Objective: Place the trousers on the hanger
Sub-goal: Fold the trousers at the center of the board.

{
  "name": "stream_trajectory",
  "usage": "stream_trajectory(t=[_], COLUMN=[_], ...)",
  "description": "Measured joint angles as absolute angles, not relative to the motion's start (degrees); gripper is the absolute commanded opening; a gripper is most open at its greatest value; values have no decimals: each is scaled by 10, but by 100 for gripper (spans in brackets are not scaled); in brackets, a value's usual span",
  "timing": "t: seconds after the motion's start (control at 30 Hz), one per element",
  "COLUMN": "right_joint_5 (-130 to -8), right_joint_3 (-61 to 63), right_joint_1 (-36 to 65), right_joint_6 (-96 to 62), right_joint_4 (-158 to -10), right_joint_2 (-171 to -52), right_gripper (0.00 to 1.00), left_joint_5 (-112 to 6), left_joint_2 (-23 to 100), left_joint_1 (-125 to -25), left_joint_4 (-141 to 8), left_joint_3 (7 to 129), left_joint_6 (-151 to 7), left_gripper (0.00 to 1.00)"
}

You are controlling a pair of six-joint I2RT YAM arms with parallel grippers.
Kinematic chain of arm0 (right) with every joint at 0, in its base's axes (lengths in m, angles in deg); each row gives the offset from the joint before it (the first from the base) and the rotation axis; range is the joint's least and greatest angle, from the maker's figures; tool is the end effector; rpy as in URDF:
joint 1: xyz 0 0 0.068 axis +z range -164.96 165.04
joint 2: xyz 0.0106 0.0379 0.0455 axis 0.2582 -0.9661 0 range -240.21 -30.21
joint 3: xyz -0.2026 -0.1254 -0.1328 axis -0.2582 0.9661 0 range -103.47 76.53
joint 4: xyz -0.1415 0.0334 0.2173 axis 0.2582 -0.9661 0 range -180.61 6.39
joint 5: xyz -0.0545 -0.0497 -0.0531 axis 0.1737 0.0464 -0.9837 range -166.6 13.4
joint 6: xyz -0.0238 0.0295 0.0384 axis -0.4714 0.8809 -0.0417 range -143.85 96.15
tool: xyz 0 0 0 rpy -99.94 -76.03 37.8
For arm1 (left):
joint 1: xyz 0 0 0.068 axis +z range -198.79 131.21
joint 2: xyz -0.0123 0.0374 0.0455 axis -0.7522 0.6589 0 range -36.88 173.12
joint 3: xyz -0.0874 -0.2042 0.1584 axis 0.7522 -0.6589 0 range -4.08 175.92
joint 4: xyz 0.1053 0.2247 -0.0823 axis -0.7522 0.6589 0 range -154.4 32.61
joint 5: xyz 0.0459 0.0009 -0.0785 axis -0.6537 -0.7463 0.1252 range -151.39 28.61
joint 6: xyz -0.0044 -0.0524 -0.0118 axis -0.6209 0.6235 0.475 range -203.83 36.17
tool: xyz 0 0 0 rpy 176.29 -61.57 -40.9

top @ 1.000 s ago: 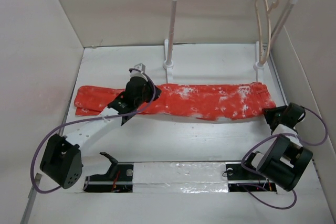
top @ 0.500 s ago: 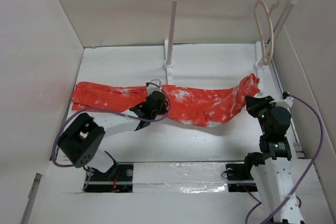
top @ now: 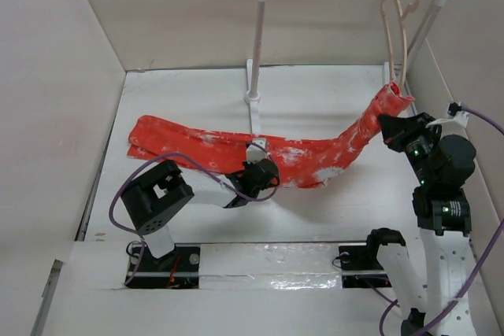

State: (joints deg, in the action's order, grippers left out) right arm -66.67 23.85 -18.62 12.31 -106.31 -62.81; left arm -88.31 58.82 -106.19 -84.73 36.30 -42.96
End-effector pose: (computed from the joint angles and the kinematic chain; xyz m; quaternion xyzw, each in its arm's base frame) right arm 0.1162 -0.0013 0.3912 0.1891 0.6976 0.2527 0.6432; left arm 0.1867 -0.2622 0.1482 0.0177 0.8691 -0.2047 0.4500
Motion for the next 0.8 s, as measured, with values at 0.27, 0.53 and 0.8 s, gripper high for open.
stream_trajectory(t=[0.27, 0.53, 0.8], right_joint_5=[-572, -604, -727], right_joint_3=[135, 99, 70], right_joint_1=[-170, -2, 132], right_joint_6=[124, 104, 87], right_joint_4=[-1056, -1044, -1046], right_joint_2=[-689, -789, -845], right_gripper=[0, 0, 0], left_joint_5=[-932, -921, -864], left_joint_2=[655, 602, 607], left_joint_1=[-1137, -1170, -1173], left_joint_4=[-850, -769, -794], left_joint_3=[430, 423, 426], left_joint_6=[-382, -366, -361], left_gripper=[0, 1, 0])
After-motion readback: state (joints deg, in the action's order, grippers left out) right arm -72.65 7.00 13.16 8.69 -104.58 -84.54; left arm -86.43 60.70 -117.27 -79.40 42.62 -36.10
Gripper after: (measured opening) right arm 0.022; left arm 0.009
